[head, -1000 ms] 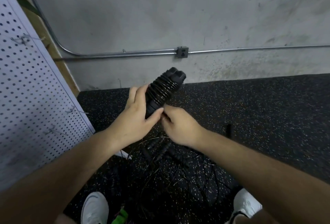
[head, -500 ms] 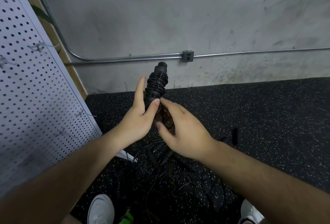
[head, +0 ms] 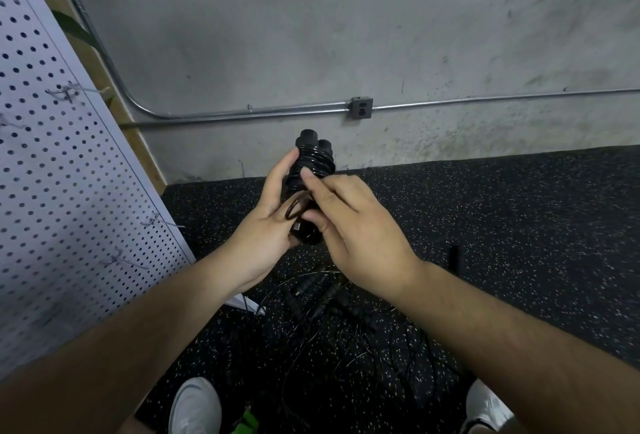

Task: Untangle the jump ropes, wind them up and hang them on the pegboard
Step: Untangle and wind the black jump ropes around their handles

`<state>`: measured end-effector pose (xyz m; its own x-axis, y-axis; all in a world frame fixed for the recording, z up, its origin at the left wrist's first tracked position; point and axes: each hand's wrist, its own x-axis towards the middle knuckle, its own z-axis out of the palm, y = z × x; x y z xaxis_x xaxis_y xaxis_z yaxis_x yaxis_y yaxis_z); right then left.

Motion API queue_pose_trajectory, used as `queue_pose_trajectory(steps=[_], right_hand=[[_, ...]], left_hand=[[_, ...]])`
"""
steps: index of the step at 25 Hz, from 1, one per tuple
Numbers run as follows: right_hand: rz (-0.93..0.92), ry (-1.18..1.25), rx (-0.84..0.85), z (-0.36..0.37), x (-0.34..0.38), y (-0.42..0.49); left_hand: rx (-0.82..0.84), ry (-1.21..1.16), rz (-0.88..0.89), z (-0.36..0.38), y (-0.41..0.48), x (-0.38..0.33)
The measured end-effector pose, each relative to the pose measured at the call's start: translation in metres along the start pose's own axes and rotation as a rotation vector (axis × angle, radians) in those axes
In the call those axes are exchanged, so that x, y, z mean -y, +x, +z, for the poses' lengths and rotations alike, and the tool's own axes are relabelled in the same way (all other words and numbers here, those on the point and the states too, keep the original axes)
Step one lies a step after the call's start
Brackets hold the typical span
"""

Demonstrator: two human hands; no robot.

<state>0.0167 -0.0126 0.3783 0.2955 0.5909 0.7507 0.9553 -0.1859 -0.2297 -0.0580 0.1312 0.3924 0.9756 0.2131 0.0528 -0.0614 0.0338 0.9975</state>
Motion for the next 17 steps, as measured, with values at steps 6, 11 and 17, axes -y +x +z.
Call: queue_pose_trajectory(steps=[6, 11, 17], right_hand=[[0.210, 0.175, -0.024, -0.018, -0.005, 0.010], [0.138, 0.147, -0.054, -0.035, -0.013, 0.012], [0.083, 0.119, 0.036, -0.048, -0.022, 0.005]], left_hand=[[-0.004, -0.104, -0.031, 0.001, 0.000, -0.002], [0.001, -0.158, 0.002, -0.001, -0.001, -0.008], [0.041, -0.188, 0.029, -0.005, -0.001, -0.005]])
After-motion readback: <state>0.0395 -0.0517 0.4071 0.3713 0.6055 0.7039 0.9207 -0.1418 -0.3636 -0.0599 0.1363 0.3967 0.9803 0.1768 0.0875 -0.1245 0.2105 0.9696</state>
